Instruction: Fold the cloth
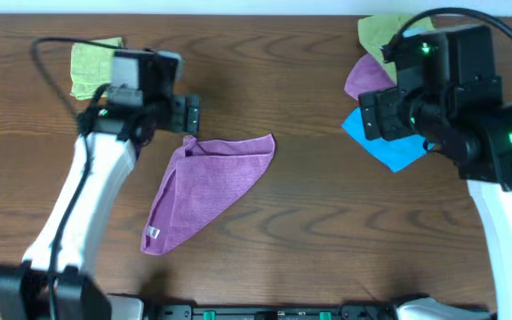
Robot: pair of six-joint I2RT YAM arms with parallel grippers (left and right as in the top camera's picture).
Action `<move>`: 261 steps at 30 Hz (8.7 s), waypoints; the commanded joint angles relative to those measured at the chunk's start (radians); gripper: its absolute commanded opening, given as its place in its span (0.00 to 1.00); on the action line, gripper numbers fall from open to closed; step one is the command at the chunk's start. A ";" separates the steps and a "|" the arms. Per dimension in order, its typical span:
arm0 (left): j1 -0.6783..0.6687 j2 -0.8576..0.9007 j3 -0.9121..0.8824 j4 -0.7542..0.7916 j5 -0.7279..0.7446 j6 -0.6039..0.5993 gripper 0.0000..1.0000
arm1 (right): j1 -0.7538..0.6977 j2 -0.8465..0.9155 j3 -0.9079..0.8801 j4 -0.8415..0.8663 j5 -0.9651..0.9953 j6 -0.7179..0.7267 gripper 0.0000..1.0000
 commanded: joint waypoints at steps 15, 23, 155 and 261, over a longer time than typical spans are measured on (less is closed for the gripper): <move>-0.086 0.327 0.019 -0.136 -0.200 0.051 0.55 | -0.010 -0.016 0.005 0.011 0.035 0.024 0.92; -0.086 0.330 0.021 0.002 -0.307 -0.020 0.06 | -0.009 0.000 -0.025 0.014 0.005 0.000 0.80; 0.092 0.442 0.022 0.410 -0.195 -0.196 0.06 | 0.221 0.771 -0.266 1.081 -0.428 0.077 0.01; -0.067 0.488 0.022 0.446 -0.321 -0.477 0.06 | 0.036 0.929 -0.130 0.755 -0.186 -0.138 0.01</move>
